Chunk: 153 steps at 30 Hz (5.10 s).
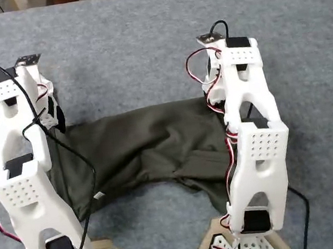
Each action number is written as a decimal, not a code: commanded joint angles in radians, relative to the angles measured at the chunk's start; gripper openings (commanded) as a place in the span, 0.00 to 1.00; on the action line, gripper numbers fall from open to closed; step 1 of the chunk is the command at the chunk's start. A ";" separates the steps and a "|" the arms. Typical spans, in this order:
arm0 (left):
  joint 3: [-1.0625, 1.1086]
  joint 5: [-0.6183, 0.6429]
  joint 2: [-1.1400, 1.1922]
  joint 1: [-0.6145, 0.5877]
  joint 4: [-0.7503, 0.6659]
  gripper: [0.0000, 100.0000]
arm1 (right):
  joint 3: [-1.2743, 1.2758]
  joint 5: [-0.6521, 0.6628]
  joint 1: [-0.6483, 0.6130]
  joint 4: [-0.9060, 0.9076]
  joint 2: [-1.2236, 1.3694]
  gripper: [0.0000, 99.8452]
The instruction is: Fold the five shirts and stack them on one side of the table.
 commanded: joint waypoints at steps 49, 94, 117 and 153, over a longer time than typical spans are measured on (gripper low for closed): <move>-0.218 -0.072 0.113 0.087 -0.028 0.02 | -0.177 0.009 0.105 -0.009 0.004 0.04; -0.503 -0.075 0.289 0.109 -0.044 0.02 | -0.437 -0.054 -0.002 0.069 0.170 0.09; -0.529 -0.071 0.289 0.115 -0.084 0.02 | -0.708 -0.055 0.084 0.172 0.239 0.00; -0.617 0.037 0.387 0.149 -0.496 0.02 | -0.733 0.009 0.033 -0.253 0.254 0.00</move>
